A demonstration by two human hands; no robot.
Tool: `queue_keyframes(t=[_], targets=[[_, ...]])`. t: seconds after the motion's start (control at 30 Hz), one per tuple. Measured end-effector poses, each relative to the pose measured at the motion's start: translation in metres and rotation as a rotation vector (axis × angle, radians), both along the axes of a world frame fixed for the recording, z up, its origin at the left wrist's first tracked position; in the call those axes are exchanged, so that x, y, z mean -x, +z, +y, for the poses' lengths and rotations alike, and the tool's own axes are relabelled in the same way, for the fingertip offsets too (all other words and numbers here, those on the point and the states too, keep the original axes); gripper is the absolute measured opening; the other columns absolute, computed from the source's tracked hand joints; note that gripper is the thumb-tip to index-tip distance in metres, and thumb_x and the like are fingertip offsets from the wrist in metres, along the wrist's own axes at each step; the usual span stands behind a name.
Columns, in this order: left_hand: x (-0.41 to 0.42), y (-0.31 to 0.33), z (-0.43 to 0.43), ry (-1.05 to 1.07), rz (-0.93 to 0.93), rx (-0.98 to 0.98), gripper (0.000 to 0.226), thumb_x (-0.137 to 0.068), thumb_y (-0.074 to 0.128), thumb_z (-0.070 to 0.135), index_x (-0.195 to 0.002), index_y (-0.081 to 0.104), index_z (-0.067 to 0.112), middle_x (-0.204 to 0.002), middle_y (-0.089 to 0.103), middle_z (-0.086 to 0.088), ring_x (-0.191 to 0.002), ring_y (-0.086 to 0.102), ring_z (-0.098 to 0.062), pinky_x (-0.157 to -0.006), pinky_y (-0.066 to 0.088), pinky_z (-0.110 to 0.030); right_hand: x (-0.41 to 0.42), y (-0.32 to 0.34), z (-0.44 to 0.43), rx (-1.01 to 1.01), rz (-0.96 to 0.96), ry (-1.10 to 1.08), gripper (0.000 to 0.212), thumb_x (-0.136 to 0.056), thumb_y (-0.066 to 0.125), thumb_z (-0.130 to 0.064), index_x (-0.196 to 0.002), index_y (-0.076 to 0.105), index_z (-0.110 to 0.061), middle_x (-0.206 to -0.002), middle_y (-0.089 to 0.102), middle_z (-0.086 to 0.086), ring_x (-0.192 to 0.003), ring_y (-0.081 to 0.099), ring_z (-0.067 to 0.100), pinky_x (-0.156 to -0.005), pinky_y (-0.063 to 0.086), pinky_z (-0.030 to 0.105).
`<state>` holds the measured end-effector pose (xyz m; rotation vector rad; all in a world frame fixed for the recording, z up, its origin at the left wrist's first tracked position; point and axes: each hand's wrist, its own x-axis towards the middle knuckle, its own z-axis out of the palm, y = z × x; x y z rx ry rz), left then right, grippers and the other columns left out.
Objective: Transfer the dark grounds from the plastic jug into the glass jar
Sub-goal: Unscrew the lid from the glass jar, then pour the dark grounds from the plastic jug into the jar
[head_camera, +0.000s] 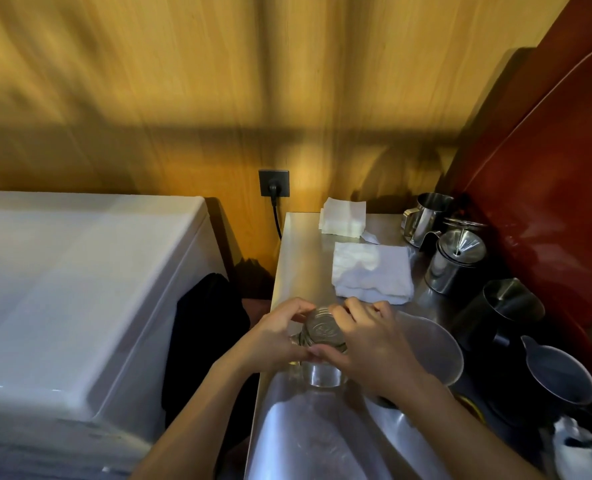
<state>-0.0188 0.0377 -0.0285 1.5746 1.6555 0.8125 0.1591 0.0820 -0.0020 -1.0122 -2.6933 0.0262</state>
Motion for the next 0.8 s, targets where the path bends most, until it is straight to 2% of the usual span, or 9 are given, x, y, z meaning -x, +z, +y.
queue_keyframes(t=[0.07,0.1,0.27,0.37,0.5,0.63,0.73,0.8], targets=[[0.0,-0.001,-0.002,0.003,-0.019,-0.028,0.056,-0.066,0.085,0.018,-0.113,0.055,0.022,-0.112,0.058,0.005,-0.104,0.049,0.009,-0.082,0.042,-0.006,-0.002,0.001,0.001,0.009,-0.005,0.016,0.06,-0.079,0.049,-0.064,-0.114,0.056,-0.015,-0.103,0.06,0.004,-0.095,0.055,0.024,-0.085,0.038,0.038],[-0.001,-0.002,-0.003,0.004,-0.032,-0.048,0.055,-0.066,0.085,0.016,-0.112,0.055,0.023,-0.111,0.058,0.005,-0.102,0.049,0.011,-0.078,0.042,-0.004,-0.004,0.002,0.002,0.011,0.009,0.025,0.059,-0.079,0.05,-0.063,-0.115,0.055,-0.016,-0.105,0.061,0.003,-0.097,0.055,0.023,-0.084,0.037,0.038],[0.0,-0.012,-0.009,0.014,-0.086,-0.098,0.066,-0.063,0.087,0.021,-0.11,0.047,0.041,-0.116,0.054,0.013,-0.103,0.047,0.014,-0.079,0.036,0.001,-0.034,0.013,0.005,-0.006,0.146,-0.088,0.059,-0.077,0.054,-0.058,-0.112,0.059,-0.011,-0.105,0.065,0.007,-0.096,0.061,0.027,-0.081,0.045,0.042],[0.002,-0.021,-0.011,0.031,-0.137,-0.085,0.071,-0.059,0.089,0.022,-0.113,0.046,0.041,-0.118,0.055,0.013,-0.105,0.05,0.011,-0.081,0.039,-0.002,-0.065,0.008,0.004,0.088,0.265,-0.278,0.059,-0.078,0.064,-0.054,-0.12,0.054,-0.014,-0.119,0.058,0.005,-0.11,0.049,0.022,-0.092,0.034,0.039],[-0.003,-0.024,-0.012,0.011,-0.182,-0.079,0.066,-0.053,0.082,0.03,-0.109,0.049,0.04,-0.116,0.057,0.006,-0.103,0.054,0.005,-0.082,0.041,-0.009,-0.101,-0.007,-0.004,0.168,0.34,-0.424,0.067,-0.075,0.067,-0.052,-0.126,0.047,-0.014,-0.126,0.051,0.004,-0.115,0.041,0.02,-0.093,0.031,0.036],[-0.002,-0.027,-0.008,-0.02,-0.217,-0.069,0.068,-0.052,0.081,0.026,-0.11,0.049,0.037,-0.115,0.058,0.005,-0.1,0.055,0.008,-0.078,0.042,-0.003,-0.12,-0.026,-0.011,0.325,0.335,-0.453,0.092,-0.07,0.068,-0.06,-0.141,0.024,-0.021,-0.142,0.037,-0.001,-0.128,0.03,0.014,-0.099,0.021,0.031],[-0.001,-0.032,-0.005,-0.018,-0.234,-0.061,0.074,-0.05,0.089,0.027,-0.11,0.048,0.041,-0.112,0.059,0.007,-0.102,0.056,0.004,-0.077,0.044,-0.009,-0.119,-0.036,-0.008,0.378,0.279,-0.448,0.102,-0.067,0.072,-0.058,-0.144,0.015,-0.022,-0.148,0.03,0.001,-0.132,0.029,0.02,-0.104,0.021,0.035],[-0.002,-0.034,-0.003,-0.011,-0.236,-0.058,0.077,-0.044,0.092,0.036,-0.107,0.049,0.045,-0.109,0.061,0.007,-0.103,0.058,0.0,-0.076,0.045,-0.014,-0.118,-0.04,-0.003,0.431,0.244,-0.437,0.104,-0.068,0.072,-0.057,-0.145,0.011,-0.023,-0.15,0.025,0.001,-0.133,0.027,0.024,-0.107,0.022,0.037]])
